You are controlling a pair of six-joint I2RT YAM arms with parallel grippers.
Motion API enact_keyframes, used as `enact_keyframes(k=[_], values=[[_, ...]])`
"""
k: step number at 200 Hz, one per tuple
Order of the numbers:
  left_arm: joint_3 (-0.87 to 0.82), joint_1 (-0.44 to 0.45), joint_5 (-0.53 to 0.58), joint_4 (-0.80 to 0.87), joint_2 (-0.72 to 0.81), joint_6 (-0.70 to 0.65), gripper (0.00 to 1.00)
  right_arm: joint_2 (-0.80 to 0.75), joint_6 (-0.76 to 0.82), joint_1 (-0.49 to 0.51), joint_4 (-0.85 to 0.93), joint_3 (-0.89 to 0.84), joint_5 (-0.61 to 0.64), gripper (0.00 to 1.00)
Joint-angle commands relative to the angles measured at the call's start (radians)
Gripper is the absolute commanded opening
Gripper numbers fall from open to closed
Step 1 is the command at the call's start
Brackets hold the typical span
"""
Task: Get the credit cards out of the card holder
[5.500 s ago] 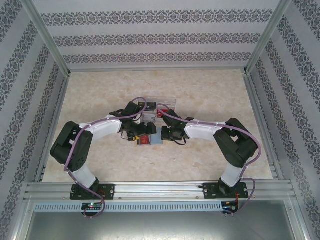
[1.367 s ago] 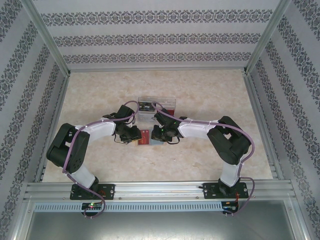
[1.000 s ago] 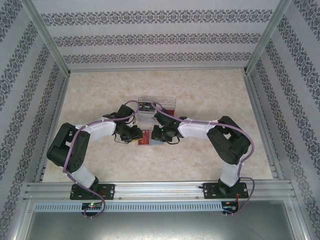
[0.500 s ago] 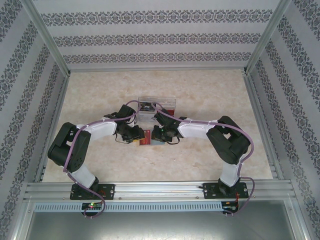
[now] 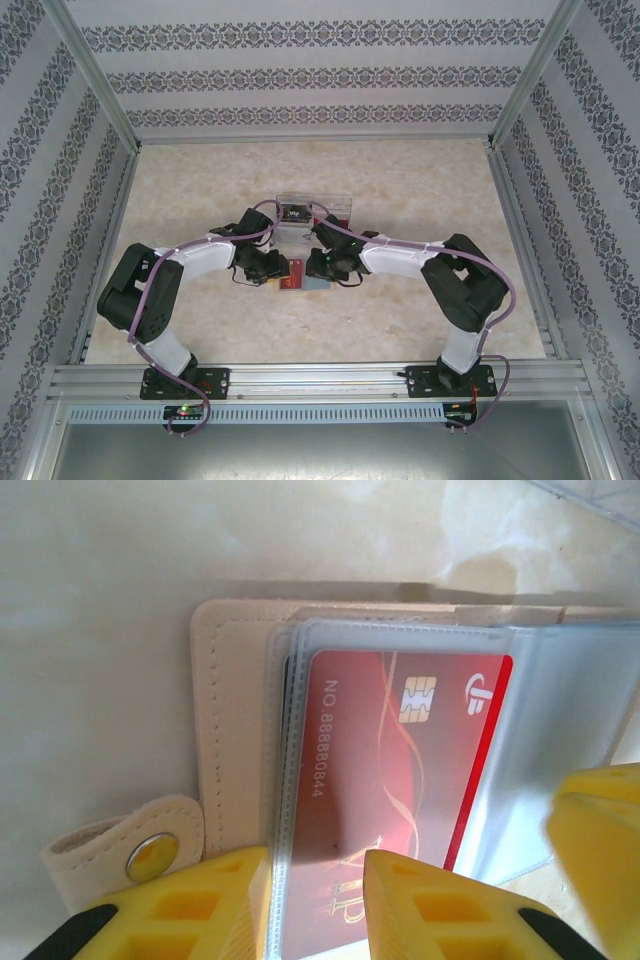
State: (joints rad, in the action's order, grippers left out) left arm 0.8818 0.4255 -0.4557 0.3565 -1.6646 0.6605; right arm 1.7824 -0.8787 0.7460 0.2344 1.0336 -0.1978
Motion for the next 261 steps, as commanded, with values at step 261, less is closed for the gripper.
enact_keyframes(k=[261], values=[[0.042,0.040,0.020,0.045,-0.066,-0.010,0.31,-0.052,0.051,0.012,0.020,0.009,0.028,0.24]])
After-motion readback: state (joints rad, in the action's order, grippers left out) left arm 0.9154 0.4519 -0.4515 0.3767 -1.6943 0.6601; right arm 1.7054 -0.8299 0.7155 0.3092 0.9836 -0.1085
